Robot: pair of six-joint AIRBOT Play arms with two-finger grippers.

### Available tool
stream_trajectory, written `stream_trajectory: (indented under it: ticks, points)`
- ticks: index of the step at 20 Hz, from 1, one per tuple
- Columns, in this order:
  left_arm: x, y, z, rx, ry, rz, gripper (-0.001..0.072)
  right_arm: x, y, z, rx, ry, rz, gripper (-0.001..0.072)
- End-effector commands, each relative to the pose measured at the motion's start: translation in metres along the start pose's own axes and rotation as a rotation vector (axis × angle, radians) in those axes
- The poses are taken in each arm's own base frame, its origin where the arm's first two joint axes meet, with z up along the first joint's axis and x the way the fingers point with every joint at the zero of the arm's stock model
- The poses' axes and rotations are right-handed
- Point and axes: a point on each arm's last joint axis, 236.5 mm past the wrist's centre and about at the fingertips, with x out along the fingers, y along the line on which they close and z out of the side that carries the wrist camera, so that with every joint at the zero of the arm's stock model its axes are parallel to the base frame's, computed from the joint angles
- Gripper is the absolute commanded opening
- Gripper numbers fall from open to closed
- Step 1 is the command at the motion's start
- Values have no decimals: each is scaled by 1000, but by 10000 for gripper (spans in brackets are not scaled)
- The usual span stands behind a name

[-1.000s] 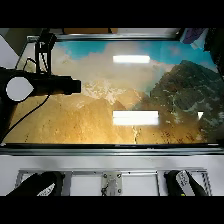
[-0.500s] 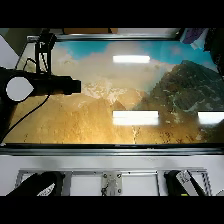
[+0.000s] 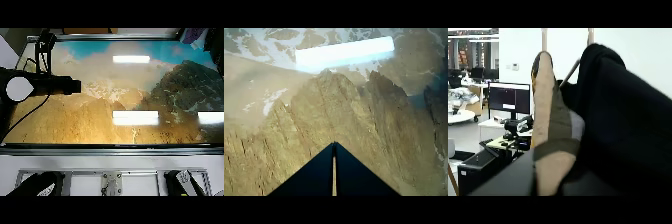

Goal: Fold the clothes and pants, and hang the long-sleeved shirts on hangers.

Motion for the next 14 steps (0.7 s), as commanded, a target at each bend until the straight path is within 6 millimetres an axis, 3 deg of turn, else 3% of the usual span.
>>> stream_trajectory:
  ticks: [1,2,6,8,9,11,13,14]
  points:
    - [0,0,1,2,-4,0,14,-5,6,7,0,-13,32,406]
    - [0,0,1,2,-4,1,14,-8,6,12,2,-23,31,545]
    - [0,0,1,2,-4,1,14,-29,4,51,11,-94,39,537]
    - [0,0,3,2,-11,-1,14,-42,24,71,10,-136,136,537]
    - [0,-1,4,2,-16,-2,14,-52,44,81,7,-161,226,537]
    - [0,-1,5,2,-21,-4,14,-84,105,94,-14,-204,507,537]
    - [0,-1,7,2,-28,-5,14,-142,176,86,-4,-201,908,536]
    - [0,-2,7,1,-29,-6,14,-174,202,75,50,-156,1100,520]
